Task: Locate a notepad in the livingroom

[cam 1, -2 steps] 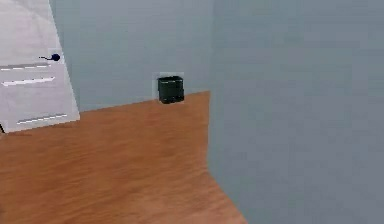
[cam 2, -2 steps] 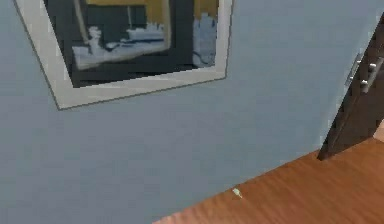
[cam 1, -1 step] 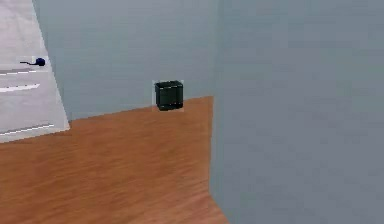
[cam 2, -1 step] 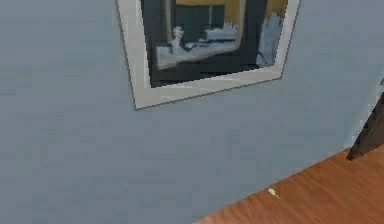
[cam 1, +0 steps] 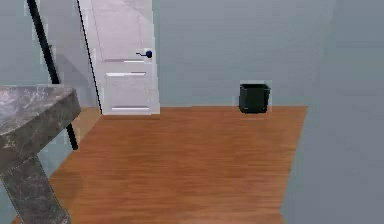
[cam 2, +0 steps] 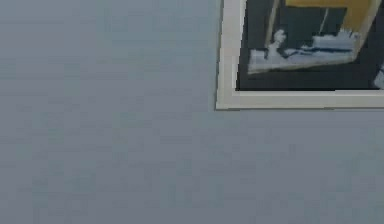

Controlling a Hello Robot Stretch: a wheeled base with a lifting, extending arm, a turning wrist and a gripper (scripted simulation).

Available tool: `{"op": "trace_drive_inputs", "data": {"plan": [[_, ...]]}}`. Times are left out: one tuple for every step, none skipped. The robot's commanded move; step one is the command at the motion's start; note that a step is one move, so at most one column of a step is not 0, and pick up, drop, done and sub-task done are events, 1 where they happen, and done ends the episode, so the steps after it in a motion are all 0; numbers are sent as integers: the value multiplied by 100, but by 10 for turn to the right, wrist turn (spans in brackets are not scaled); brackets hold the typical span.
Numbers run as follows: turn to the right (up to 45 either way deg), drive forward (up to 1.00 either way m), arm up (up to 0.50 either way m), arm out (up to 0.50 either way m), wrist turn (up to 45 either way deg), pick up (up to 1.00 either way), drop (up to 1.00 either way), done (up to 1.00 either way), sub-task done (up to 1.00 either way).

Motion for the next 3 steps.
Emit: {"op": "trace_drive_inputs", "data": {"plan": [[0, 75, 0, 0, 0, 0, 0, 0, 0], [-180, 0, 0, 0, 0, 0, 0, 0, 0], [0, 85, 0, 0, 0, 0, 0, 0, 0]]}}
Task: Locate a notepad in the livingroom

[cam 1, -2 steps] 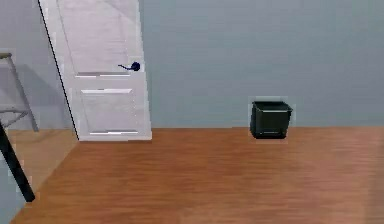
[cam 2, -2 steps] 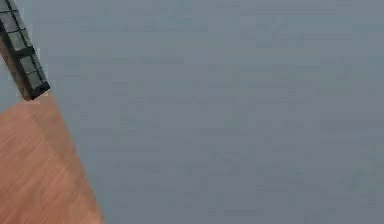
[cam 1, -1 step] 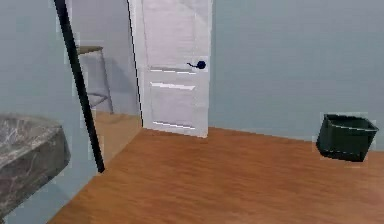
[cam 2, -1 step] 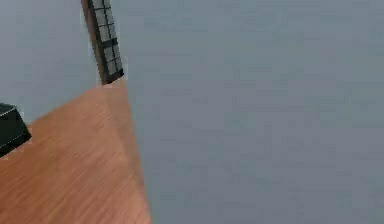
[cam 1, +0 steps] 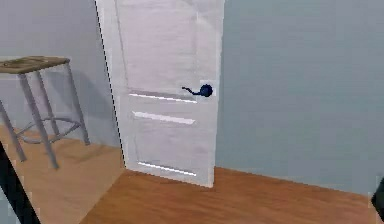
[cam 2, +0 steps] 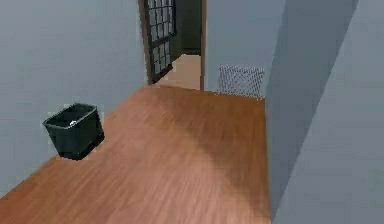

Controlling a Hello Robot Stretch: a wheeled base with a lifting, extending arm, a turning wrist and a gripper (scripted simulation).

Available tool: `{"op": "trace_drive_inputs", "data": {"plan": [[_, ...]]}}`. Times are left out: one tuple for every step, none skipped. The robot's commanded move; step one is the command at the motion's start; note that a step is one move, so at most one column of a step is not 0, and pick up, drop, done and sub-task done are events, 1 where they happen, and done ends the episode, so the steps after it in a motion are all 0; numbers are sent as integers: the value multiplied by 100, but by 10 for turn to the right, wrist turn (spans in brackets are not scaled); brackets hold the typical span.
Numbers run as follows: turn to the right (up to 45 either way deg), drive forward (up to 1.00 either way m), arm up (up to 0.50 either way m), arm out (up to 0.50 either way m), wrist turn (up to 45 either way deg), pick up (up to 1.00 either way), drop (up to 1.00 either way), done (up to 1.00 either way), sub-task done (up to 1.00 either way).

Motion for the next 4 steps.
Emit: {"op": "trace_drive_inputs", "data": {"plan": [[-450, 0, 0, 0, 0, 0, 0, 0, 0], [-150, 0, 0, 0, 0, 0, 0, 0, 0], [0, 5, 0, 0, 0, 0, 0, 0, 0], [390, 0, 0, 0, 0, 0, 0, 0, 0]]}}
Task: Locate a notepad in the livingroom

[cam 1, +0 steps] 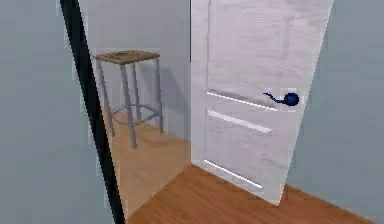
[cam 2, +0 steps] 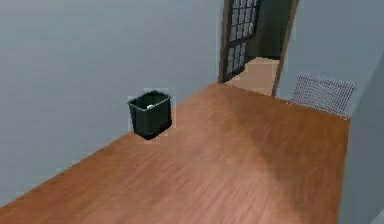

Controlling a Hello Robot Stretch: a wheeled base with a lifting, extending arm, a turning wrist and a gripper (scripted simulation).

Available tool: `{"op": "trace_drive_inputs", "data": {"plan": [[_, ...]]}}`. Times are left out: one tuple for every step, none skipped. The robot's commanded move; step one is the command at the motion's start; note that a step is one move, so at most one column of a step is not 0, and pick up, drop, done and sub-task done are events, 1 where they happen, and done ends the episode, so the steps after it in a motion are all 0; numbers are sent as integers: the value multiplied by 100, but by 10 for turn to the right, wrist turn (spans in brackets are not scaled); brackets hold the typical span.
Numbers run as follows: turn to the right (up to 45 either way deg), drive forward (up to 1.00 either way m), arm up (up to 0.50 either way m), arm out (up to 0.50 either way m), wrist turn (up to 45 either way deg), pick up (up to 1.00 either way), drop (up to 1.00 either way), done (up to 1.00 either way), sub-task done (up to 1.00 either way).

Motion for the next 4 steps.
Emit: {"op": "trace_drive_inputs", "data": {"plan": [[0, 100, 0, 0, 0, 0, 0, 0, 0], [0, 25, 0, 0, 0, 0, 0, 0, 0], [-450, 0, 0, 0, 0, 0, 0, 0, 0], [-150, 0, 0, 0, 0, 0, 0, 0, 0]]}}
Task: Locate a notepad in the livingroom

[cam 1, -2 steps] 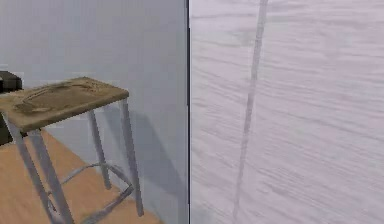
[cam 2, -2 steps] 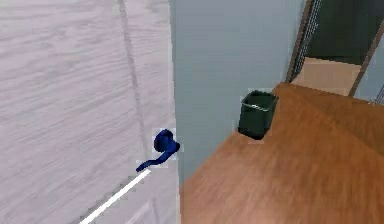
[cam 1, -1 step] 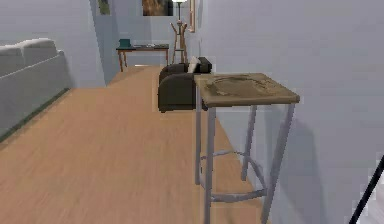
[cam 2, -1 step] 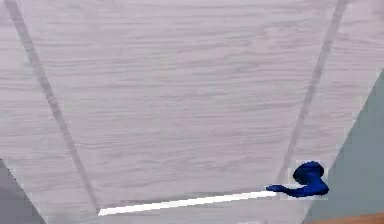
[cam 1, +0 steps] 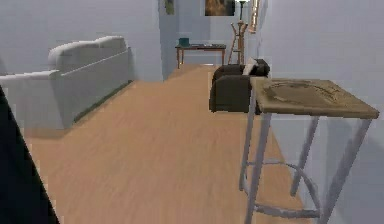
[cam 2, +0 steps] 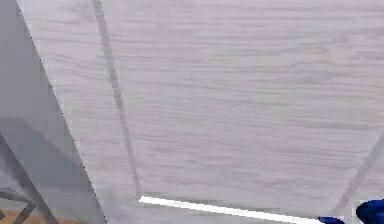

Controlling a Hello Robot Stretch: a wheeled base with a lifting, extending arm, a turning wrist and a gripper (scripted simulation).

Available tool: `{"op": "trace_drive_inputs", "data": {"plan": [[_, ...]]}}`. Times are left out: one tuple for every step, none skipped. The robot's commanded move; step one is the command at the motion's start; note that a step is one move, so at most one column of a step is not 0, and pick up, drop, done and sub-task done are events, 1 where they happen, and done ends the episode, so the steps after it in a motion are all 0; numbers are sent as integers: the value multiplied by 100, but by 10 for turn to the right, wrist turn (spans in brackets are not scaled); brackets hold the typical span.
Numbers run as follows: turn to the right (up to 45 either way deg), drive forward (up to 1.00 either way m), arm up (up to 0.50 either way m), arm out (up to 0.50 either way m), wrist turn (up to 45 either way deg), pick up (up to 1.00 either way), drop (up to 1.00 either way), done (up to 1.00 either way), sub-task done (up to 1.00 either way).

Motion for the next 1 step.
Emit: {"op": "trace_drive_inputs", "data": {"plan": [[0, 50, 0, 0, 0, 0, 0, 0, 0]]}}
